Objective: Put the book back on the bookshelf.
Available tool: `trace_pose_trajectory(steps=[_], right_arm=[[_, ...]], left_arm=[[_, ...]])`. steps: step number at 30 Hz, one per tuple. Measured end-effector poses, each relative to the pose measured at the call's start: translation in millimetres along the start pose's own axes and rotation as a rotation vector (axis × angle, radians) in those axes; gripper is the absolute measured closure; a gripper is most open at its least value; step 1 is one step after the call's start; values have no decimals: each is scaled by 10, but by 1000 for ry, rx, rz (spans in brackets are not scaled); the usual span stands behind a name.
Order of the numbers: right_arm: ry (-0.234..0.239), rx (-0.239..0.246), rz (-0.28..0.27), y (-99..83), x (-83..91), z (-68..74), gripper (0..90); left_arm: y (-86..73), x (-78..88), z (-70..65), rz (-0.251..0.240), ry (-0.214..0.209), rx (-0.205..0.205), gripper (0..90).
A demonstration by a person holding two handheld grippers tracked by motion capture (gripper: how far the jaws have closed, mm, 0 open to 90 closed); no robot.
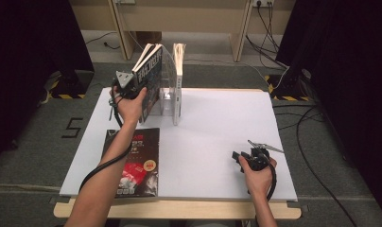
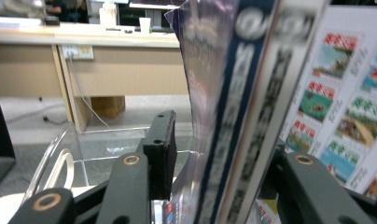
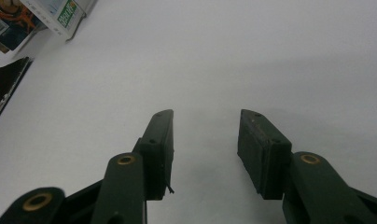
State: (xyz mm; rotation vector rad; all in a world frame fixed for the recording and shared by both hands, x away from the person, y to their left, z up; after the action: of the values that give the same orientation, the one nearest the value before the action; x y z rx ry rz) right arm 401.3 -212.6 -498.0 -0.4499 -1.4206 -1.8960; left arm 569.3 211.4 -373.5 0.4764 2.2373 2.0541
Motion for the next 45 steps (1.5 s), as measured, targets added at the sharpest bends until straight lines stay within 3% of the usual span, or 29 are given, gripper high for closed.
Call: trace_pose_trajectory(steps=[3, 8, 15, 19, 32, 37, 38, 41, 45], right_arm=[[0, -3, -1, 4, 4, 3, 561], [-2, -1, 4, -1, -2, -1, 561], [-2, 0, 7, 0, -1, -2, 561], [-4, -8, 13, -3, -1, -1, 562], [-7, -8, 1, 4, -6, -27, 561], [-7, -8, 3, -1, -10, -34, 562], [-7, -7, 5, 1, -4, -36, 562], [-2, -12, 1, 3, 4, -24, 562], [-3, 3, 2, -2, 0, -16, 562]], left_arm=[[37, -14, 1, 13, -1, -1, 606], [16, -59, 40, 68, -19, 37, 648], [-55, -108, 62, 118, -15, 33, 694], [-58, -119, 64, 133, -31, -22, 749], [-71, -119, 138, -3, -13, 28, 763], [-118, -145, 60, -48, -5, -20, 762], [-182, -166, 65, -53, -3, -22, 760], [-201, -157, 80, -65, -15, -24, 757], [-236, -109, 155, -63, -1, -24, 741]])
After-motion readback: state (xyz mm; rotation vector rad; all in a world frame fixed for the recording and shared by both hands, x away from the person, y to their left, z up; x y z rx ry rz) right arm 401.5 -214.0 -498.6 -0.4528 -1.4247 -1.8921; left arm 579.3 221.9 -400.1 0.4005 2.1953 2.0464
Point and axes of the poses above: each handheld gripper's, and its own axes: x roughly backward along the jaws, y roughly out of its top, z roughly to its left, the point moved 2 cm from there along -x, roughly forward along the jaws, and after that the axes turned 4 degrees about -y, right-handed, at the moved point
